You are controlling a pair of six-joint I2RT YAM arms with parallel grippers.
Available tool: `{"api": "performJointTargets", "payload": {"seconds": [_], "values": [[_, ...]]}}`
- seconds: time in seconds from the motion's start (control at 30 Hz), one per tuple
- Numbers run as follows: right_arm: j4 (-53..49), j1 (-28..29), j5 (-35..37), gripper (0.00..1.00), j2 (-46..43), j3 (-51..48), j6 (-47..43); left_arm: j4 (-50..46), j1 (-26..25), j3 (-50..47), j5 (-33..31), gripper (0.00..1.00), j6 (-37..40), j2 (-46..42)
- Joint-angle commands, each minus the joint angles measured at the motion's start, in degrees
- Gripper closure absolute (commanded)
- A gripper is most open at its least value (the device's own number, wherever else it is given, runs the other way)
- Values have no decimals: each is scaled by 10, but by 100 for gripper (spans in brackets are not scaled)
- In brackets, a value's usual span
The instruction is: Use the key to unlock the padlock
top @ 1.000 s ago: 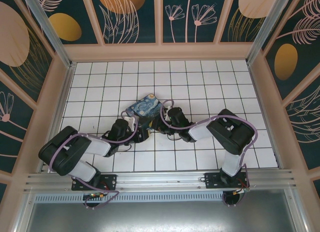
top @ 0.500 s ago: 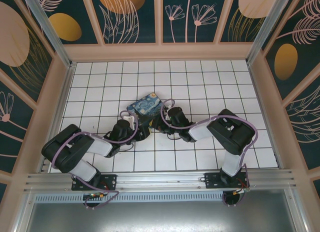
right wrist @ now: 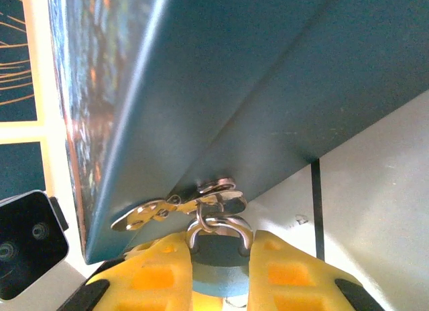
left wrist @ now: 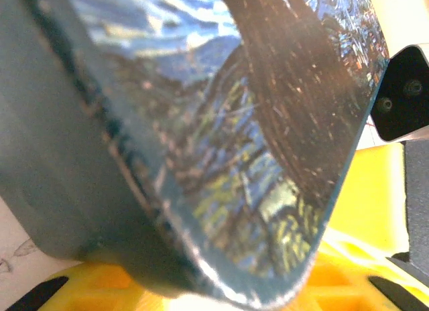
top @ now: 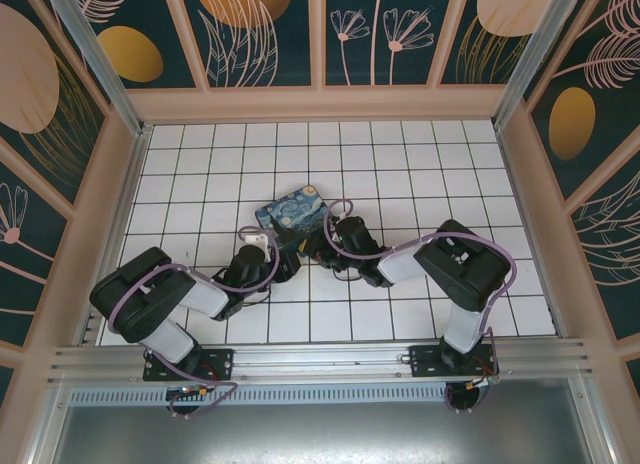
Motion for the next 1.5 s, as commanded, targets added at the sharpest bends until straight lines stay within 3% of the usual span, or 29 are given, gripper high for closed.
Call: {"api": "performJointTargets", "payload": {"seconds": [0.0,0.2,0.57,0.9,1.1,1.27,1.47], "values": [[-13,35,-52,100,-5,-3,25,55,4,2,-64,60,5,25],[-13,43,-47,100,-1,0,31,56,-1,7,-65,69,6,37],[-6,43,-48,100,-4,-5,36,83,-1,13,-36,100,9,44],[79,42,-39,100,-10,-47,34,98,-1,5,-18,100,-11,34],[136,46,-38,92,1,-62,33,90,-1,6,-12,100,-10,23],[147,52,-36,80,15,-53,27,84,-1,7,-8,100,-9,20],[149,53,-17,79,33,-48,36,84,-1,7,-8,100,-9,18]]}}
